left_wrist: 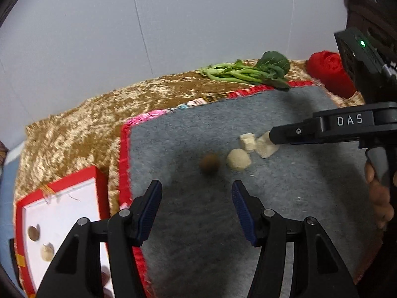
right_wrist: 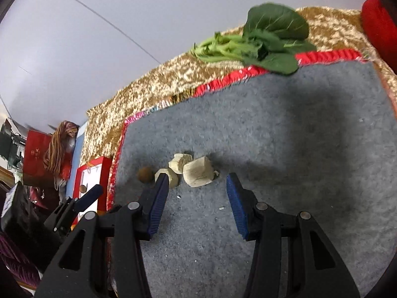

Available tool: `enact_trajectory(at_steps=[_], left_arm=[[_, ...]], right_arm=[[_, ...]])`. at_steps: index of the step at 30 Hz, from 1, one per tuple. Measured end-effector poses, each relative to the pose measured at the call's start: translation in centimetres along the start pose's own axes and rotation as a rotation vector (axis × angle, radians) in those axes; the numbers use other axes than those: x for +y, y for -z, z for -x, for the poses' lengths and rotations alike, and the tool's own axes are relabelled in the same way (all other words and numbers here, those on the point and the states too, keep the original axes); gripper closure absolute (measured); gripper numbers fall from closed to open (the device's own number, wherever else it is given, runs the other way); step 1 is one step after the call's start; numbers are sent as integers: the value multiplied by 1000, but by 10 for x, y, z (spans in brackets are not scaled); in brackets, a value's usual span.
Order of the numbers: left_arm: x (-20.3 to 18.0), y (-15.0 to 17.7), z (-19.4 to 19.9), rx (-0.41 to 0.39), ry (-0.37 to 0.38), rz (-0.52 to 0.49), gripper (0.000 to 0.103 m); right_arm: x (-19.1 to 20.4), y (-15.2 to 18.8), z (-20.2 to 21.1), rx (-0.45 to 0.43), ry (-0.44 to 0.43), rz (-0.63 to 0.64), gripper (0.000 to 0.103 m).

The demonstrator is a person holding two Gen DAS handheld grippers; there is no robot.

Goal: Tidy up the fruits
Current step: 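Move both open tools back over the mat toward the beige pieces, then grasp a beige cylinder piece with the right tool while the left tool grasps a longan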

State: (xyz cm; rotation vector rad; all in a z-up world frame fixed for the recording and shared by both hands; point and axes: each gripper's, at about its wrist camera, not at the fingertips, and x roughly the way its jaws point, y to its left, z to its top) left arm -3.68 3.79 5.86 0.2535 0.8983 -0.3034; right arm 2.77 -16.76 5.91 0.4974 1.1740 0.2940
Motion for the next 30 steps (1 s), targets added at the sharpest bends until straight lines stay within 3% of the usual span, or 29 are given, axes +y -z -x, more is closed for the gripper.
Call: enact_trajectory(at_steps=[3,5,8,10,12,14,22,30], left_arm=[[8,-1,-2,1,-4,14,45],[10,-2,-7,29,35,21,45],[5,1,-17,69,18,-8,45],[6,0,-21,79,13,-6,45],[9,-1,-22,83,29,8,45],[12,-2,-24,89,48,17,45],[11,-10,-39,83,63,25,45],[0,-17,-53,79,65,-17,53]], right_arm=[[6,-3,-11,15,27,21,53],[9,-4,-18,28,39,31,53],[13,-4,-29,42,90,58,53],[14,-5,-35,38,119,75,56],[14,-6,-38,34,141,92,67],[11,-7,-33,31,114,68,75],[-22,-1,3,32,37,-90,75],[-33,7,9,54,55,-89,75]])
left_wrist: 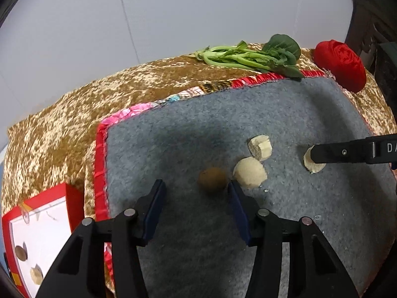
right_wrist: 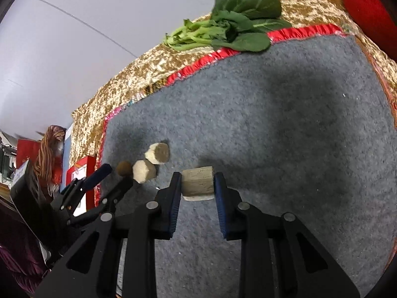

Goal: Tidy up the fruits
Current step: 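Grasp a beige cylinder piece with the right tool while the left tool grasps a longan, then carry the held beige piece and longan over the white tray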

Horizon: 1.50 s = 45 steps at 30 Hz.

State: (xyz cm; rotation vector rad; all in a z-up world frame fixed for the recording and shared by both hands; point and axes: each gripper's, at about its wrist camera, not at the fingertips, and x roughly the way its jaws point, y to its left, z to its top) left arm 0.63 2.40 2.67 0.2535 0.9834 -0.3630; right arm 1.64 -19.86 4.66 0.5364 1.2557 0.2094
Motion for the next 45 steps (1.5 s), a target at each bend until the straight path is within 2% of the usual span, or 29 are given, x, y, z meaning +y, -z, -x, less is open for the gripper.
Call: enact_trajectory(at_steps=[7,14,18,22,25,27,28,31,35,38,42,45], left_arm=[[-5,-4,-9,5,17,-15,81],[-7,-4,-8,2,23,-8,82],[-7,-2,-2,3,26,-4,82],[-7,3,8,2,16,-8,82],[-2,7,17,-1,11,7,82],[1,8,22,-6,6,14,82],[2,8,23,-8,5,16,82],[7,10,35,-31,5,22,82],[18,14,50,-57,1,43,82],[30,18,61,-70,-16,67,82],[50,26,74,-71,-44,125,82],[79,35,87,-74,-89,200,82]], right_arm=[[-3,3,-4,21,6,10,74],[-1,2,-7,38,3,7,73],[3,2,-8,51,10,11,65],[12,2,-8,17,51,46,63],[16,3,-16,14,102,86,64],[20,4,-19,7,151,115,74],[20,3,-19,3,152,115,74],[17,2,-13,-21,119,69,75],[28,4,1,-67,5,72,75],[47,9,4,-85,-88,111,75],[81,21,-1,-87,-137,197,75],[109,32,-9,-75,-170,267,75]])
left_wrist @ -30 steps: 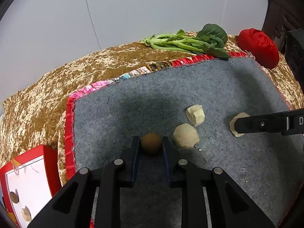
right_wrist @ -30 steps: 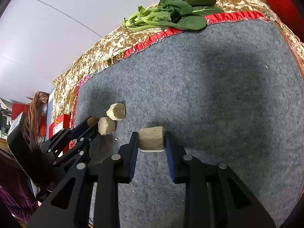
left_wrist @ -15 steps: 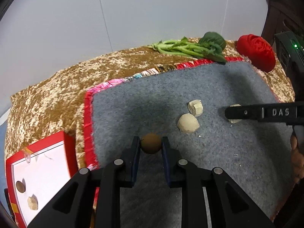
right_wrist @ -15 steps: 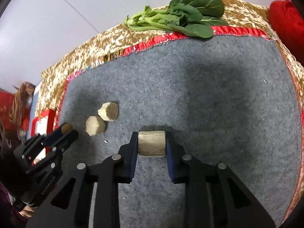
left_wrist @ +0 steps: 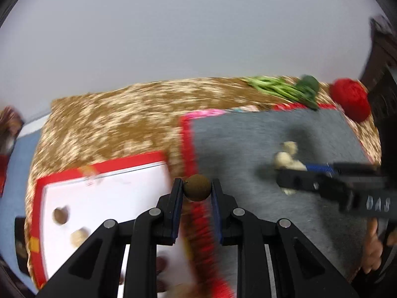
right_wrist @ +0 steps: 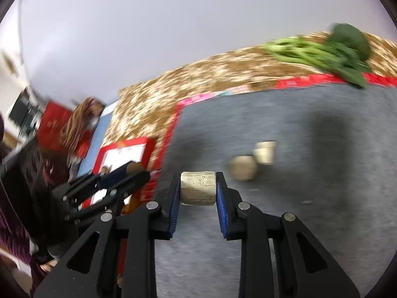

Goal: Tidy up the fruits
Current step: 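Carry the held beige piece and longan over the white tray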

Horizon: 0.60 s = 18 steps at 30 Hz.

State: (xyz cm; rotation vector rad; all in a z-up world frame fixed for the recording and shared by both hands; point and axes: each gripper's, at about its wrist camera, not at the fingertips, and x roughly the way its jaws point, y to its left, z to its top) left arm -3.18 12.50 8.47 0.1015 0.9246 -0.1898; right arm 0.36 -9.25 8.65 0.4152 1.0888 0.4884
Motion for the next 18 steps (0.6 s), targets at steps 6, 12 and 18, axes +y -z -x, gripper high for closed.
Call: enact_trajectory(at_steps=[6,12,18], left_arm=[[37,12,13,-14,-80,55,82],[57,17,28,-49,-132,82,82],[71,21,34,-59,-192,89,82]], right_arm=[[44,8,-23,23,-43,88,75],[68,18,-35,27,-57,128,75],[83,27,-42,21,-69,158,75]])
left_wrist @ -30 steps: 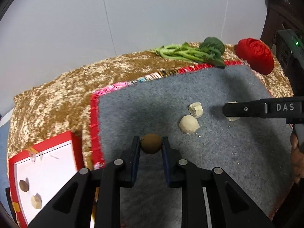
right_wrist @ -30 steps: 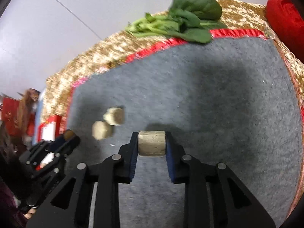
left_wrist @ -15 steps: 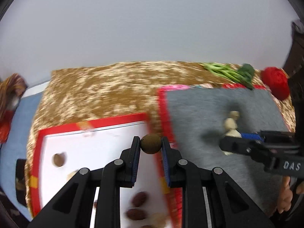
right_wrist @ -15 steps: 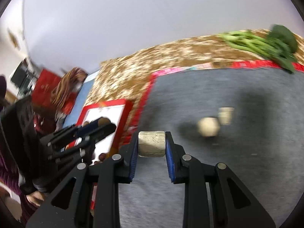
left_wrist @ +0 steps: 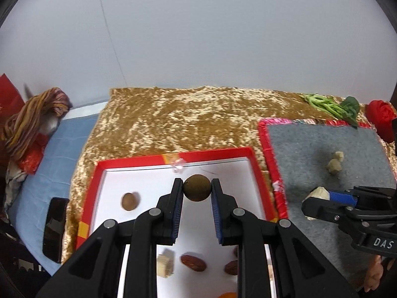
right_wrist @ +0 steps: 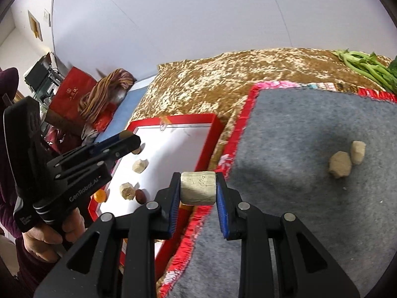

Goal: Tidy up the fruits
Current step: 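Carry the held beige piece and longan over the white tray, then hold the beige piece and longan above the white tray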

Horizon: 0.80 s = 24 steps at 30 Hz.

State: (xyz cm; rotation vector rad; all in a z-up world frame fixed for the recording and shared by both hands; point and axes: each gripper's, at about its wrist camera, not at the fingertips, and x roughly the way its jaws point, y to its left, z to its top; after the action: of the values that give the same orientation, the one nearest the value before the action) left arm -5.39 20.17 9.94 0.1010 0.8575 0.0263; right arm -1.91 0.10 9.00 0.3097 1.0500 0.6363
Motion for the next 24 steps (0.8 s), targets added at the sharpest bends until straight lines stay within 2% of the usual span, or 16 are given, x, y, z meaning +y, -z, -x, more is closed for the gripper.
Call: enact_trajectory(at_steps=[14,24], left_arm=[[19,4,7,-31,-73,-10,82],[20,4,7,-31,-77,-11,82]], right_arm=[[34,1,-12,-35,-38,81,75],[50,14,-25,5,-38,147,75]])
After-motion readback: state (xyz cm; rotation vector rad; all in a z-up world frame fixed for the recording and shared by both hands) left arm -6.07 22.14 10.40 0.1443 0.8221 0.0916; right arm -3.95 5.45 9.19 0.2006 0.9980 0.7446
